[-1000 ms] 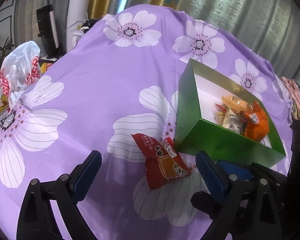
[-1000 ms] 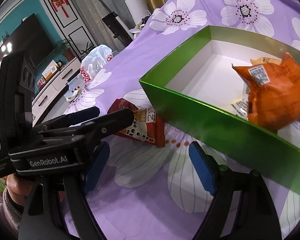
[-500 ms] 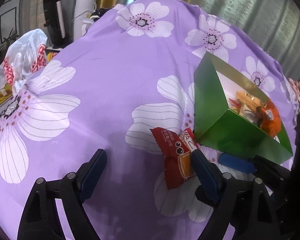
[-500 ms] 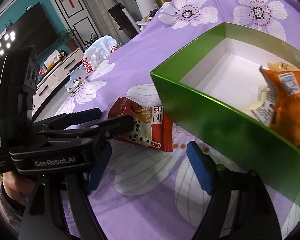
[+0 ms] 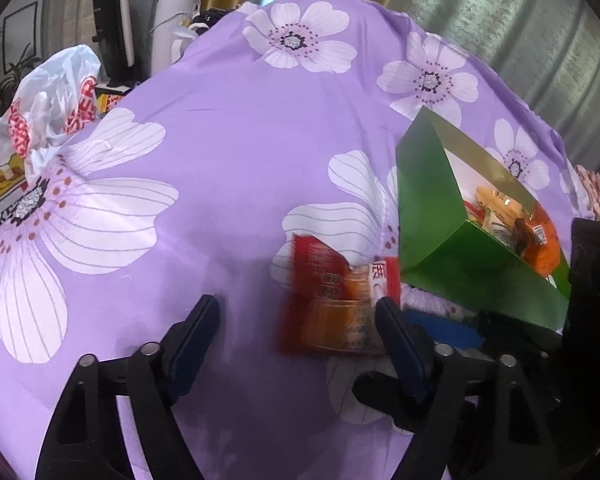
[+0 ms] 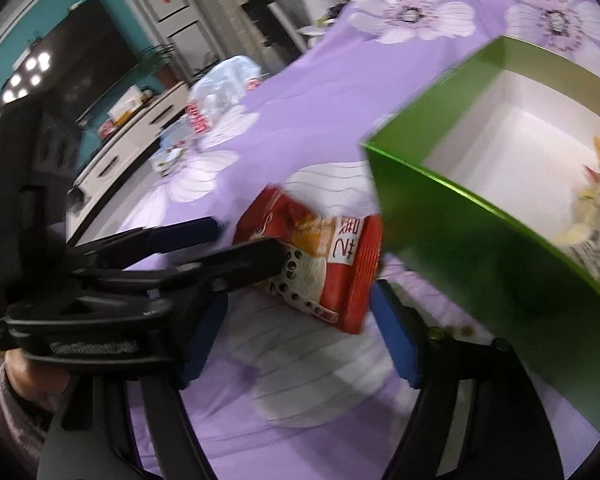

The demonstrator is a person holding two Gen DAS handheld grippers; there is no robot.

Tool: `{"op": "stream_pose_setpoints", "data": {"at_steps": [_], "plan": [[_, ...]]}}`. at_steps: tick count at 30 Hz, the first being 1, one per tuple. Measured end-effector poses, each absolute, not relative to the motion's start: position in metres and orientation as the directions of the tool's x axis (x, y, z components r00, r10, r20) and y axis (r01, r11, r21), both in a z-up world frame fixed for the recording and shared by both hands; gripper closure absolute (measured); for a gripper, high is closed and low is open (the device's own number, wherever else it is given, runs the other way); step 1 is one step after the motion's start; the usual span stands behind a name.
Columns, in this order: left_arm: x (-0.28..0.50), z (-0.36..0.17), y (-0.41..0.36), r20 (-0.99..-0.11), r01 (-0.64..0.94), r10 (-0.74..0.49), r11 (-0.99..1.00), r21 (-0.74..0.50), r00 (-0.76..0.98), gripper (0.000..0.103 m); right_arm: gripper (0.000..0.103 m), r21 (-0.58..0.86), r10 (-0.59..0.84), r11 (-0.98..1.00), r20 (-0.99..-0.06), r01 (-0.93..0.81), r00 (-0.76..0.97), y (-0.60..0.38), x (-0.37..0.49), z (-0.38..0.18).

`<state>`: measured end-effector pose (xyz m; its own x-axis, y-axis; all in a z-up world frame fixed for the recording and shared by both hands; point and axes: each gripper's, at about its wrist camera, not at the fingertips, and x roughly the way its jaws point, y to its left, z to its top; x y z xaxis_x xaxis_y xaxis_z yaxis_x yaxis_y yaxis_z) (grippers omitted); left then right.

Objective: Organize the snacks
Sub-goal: 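Move the left tool toward the red-and-white packet on the cloth, then grasp the red-and-white packet with the left gripper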

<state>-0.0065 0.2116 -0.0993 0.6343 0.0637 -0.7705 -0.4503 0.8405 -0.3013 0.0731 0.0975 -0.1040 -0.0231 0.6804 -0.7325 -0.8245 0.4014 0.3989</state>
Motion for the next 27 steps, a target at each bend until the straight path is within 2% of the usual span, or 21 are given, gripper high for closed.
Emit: {"op": "stream_pose_setpoints", "data": {"at_steps": [4, 7, 11, 13, 15, 18, 22, 27], "plan": [[-0.011, -0.098, 0.218, -0.756, -0.448, 0.035, 0.823, -0.349, 0.653, 0.025, 0.041, 0.374, 0.66, 0.442, -0.751, -0.815, 0.013, 0.096, 0.071, -0.106], [-0.007, -0.097, 0.22, -0.758, -0.432, 0.022, 0.832, -0.349, 0.652, 0.025, 0.041, 0.452, 0.695, 0.456, -0.719, -0.767, -0.011, 0.089, 0.082, -0.108], [0.001, -0.099, 0.224, -0.762, -0.402, -0.005, 0.847, -0.348, 0.648, 0.026, 0.039, 0.449, 0.696, 0.463, -0.718, -0.764, -0.001, 0.096, 0.082, -0.111], [0.001, -0.1, 0.227, -0.756, -0.395, -0.02, 0.844, -0.363, 0.654, 0.033, 0.04, 0.439, 0.695, 0.469, -0.719, -0.767, 0.013, 0.1, 0.08, -0.111], [0.0, -0.102, 0.23, -0.751, -0.392, -0.04, 0.834, -0.388, 0.659, 0.045, 0.042, 0.424, 0.691, 0.469, -0.722, -0.774, 0.023, 0.104, 0.077, -0.111], [0.0, -0.104, 0.229, -0.748, -0.371, -0.077, 0.832, -0.413, 0.66, 0.057, 0.056, 0.39, 0.675, 0.462, -0.737, -0.796, 0.03, 0.109, 0.073, -0.11], [-0.001, -0.106, 0.232, -0.733, -0.357, -0.121, 0.813, -0.461, 0.67, 0.061, 0.063, 0.368, 0.658, 0.474, -0.752, -0.799, 0.044, 0.109, 0.075, -0.109], [-0.004, -0.107, 0.229, -0.716, -0.333, -0.164, 0.8, -0.499, 0.678, 0.065, 0.065, 0.338, 0.645, 0.474, -0.762, -0.813, 0.06, 0.105, 0.074, -0.108]]}}
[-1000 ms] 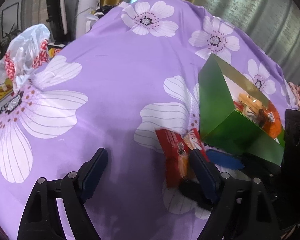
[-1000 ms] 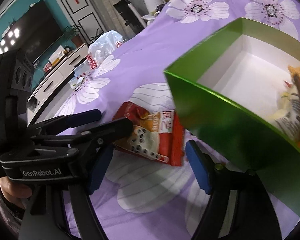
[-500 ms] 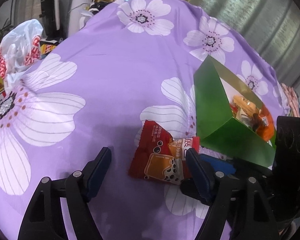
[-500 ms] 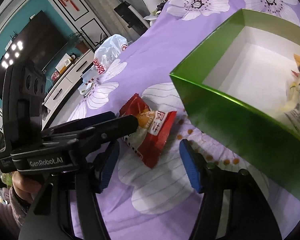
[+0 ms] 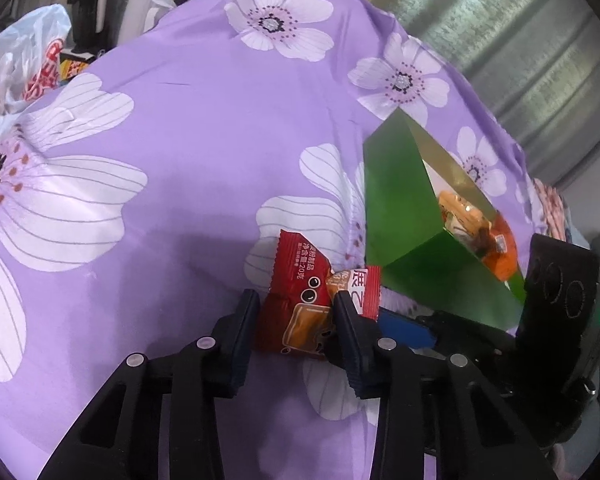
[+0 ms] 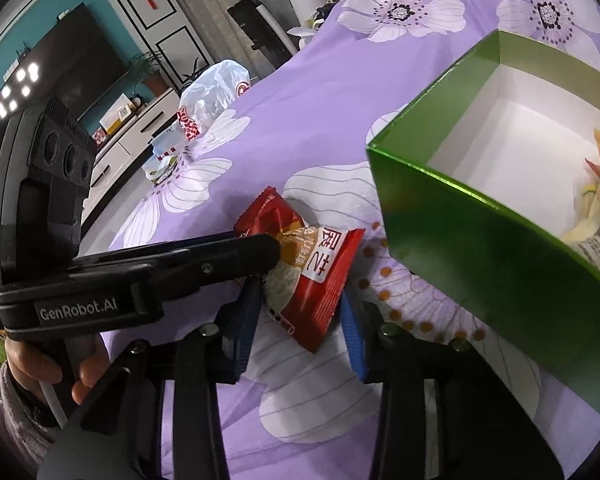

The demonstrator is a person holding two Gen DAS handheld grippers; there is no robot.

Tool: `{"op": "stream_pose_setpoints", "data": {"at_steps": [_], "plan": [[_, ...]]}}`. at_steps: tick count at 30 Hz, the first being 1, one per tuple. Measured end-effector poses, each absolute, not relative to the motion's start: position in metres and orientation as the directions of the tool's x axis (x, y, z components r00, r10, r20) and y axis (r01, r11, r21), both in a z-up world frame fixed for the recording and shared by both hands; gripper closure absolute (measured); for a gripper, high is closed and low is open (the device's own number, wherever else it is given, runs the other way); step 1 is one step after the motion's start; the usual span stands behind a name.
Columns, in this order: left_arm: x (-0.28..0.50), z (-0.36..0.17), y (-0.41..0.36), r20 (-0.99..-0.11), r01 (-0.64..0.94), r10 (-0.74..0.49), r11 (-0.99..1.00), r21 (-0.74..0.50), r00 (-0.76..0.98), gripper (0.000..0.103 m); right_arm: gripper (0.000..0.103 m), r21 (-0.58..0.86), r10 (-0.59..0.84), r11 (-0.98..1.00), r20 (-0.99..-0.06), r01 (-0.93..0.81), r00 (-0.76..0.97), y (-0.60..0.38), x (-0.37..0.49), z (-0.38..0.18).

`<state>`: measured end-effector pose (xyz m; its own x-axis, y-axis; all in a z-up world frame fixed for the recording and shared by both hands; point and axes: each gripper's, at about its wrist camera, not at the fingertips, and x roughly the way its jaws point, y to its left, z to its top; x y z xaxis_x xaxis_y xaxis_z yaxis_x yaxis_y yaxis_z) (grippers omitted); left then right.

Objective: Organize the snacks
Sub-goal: 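Grasp the red-and-white packet with the left gripper, then carry the red-and-white packet over the green box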

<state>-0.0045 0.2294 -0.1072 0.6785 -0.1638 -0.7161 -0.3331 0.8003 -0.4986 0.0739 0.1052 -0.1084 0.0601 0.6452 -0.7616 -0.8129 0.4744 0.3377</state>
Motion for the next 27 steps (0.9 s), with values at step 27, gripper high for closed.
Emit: {"op": "stream_pose_setpoints", "data": {"at_steps": [27], "plan": [[-0.023, -0.043, 0.101, -0.697, -0.129, -0.217, 0.904, -0.408, 0.684, 0.065, 0.067, 0.27, 0.657, 0.598, -0.704, -0.755, 0.269, -0.025, 0.017, -0.053]]}}
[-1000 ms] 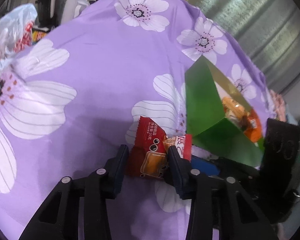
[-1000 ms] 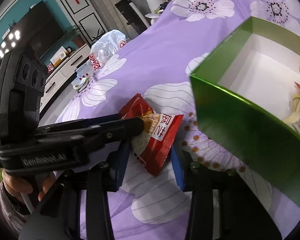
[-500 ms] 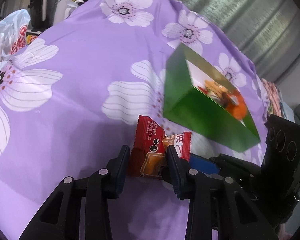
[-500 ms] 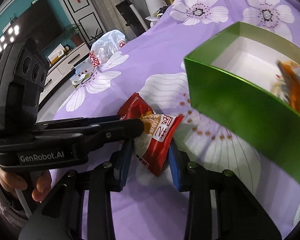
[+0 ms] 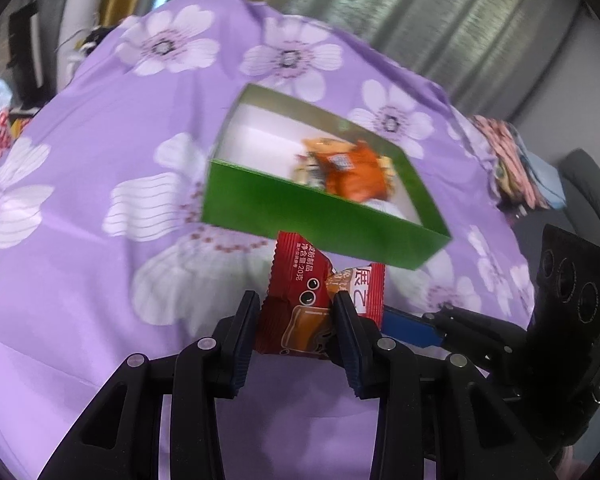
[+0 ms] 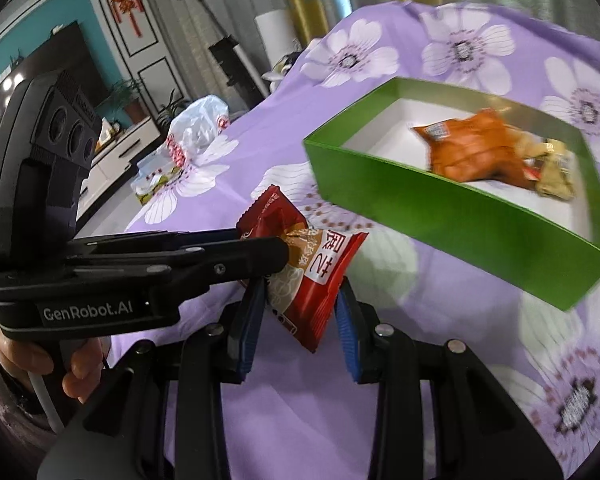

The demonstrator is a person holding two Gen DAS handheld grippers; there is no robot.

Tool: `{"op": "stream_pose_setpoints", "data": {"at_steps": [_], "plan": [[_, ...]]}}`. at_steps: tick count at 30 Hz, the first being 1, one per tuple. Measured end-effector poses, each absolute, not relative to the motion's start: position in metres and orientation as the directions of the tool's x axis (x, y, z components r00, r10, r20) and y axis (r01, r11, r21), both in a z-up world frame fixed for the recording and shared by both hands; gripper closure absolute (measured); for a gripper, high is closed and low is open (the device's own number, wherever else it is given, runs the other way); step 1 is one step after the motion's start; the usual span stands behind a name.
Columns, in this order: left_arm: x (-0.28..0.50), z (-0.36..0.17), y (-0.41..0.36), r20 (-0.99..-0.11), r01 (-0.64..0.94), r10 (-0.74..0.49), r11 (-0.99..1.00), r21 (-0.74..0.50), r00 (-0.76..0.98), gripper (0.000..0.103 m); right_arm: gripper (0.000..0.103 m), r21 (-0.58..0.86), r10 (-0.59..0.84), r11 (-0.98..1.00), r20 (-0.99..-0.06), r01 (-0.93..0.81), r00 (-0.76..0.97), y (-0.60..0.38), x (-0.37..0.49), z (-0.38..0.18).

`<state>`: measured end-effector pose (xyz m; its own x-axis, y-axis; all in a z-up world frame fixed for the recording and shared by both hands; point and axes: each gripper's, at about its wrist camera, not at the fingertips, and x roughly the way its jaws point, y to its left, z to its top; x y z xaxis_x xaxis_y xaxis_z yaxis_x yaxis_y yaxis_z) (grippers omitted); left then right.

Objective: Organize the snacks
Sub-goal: 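Carry the red-and-white packet over the green box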

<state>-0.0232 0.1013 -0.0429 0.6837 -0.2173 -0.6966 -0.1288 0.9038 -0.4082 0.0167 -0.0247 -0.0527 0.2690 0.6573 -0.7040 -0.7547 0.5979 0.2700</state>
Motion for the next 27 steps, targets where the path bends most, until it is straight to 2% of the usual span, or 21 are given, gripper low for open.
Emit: {"op": "stream_pose_setpoints", "data": {"at_steps": [16, 27], "plan": [[0.02, 0.008, 0.037, -0.653, 0.023, -0.252, 0.941, -0.338, 0.714, 0.065, 0.067, 0.241, 0.656, 0.681, -0.62, -0.691, 0.431, -0.094, 0.035, -0.007], [0.074, 0.017, 0.017, -0.655, 0.066, -0.259, 0.95, -0.305, 0.71, 0.065, 0.067, 0.235, 0.638, 0.716, -0.6, -0.657, 0.482, -0.112, 0.083, -0.001]]}}
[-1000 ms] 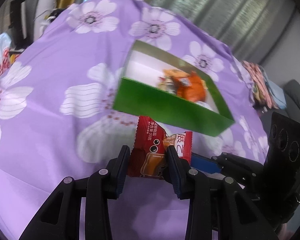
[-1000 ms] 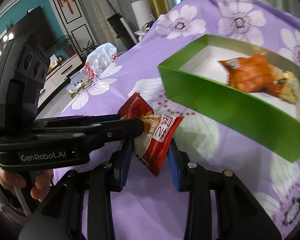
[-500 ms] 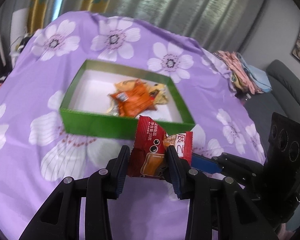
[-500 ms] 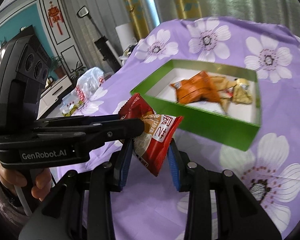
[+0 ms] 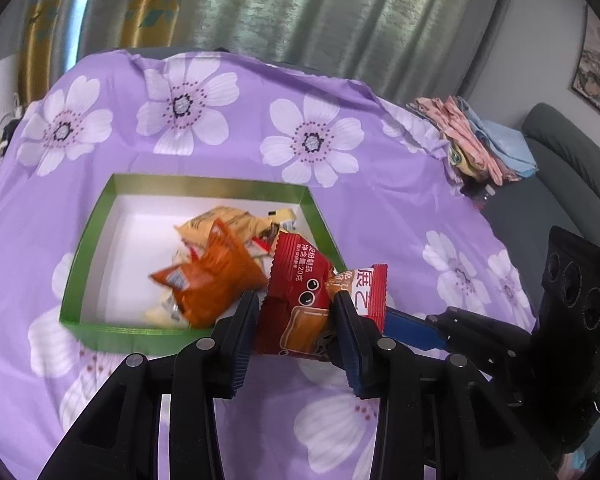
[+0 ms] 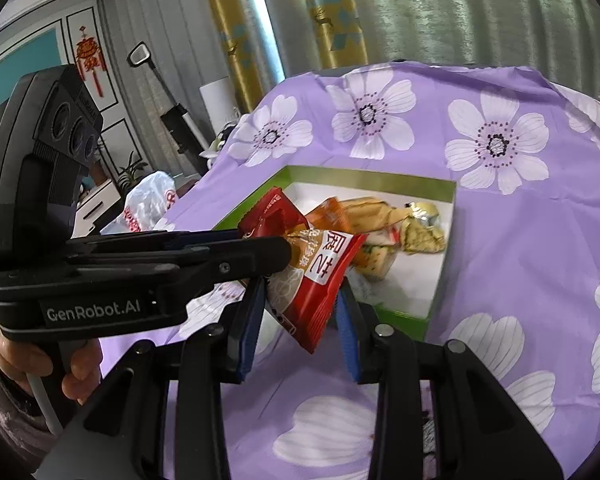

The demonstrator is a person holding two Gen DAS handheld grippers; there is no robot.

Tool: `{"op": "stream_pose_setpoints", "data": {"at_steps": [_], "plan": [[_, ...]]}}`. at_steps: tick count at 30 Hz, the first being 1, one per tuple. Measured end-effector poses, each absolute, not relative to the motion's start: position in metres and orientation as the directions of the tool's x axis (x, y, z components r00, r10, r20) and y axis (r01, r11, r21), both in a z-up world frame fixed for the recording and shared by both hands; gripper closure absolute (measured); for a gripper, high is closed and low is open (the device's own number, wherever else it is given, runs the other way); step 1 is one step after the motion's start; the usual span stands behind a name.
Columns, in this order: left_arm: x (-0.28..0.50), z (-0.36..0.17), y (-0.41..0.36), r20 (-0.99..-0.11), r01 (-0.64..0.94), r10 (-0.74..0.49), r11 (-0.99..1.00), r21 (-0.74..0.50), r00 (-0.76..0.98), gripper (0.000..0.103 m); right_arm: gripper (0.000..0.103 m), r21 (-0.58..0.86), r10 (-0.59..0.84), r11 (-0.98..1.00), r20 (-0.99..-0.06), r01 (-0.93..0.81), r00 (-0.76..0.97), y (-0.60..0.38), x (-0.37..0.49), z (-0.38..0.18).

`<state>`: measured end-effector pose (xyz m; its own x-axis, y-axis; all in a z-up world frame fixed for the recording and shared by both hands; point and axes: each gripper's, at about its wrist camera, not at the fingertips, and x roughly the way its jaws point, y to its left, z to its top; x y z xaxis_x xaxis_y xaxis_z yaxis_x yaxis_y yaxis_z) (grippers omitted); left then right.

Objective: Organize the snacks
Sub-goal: 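Carry the red-and-white packet over the green box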

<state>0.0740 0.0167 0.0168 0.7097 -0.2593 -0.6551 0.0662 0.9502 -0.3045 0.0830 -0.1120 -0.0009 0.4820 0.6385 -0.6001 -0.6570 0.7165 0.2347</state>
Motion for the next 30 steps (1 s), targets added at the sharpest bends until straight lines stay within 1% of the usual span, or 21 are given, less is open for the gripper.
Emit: {"op": "stream_pose_setpoints", "data": {"at_steps": [12, 30], "plan": [[0.116, -0.006, 0.022, -0.695, 0.042, -0.248, 0.954, -0.298, 0.675, 0.065, 0.067, 0.267, 0.627, 0.728, -0.632, -0.632, 0.455, -0.104, 0.127, -0.022], [0.141, -0.024, 0.049, -0.716, -0.006, -0.208, 0.959, -0.284, 0.667, 0.065, 0.066, 0.27, 0.611, 0.724, -0.678, -0.635, 0.409, -0.074, 0.158, -0.038]]}}
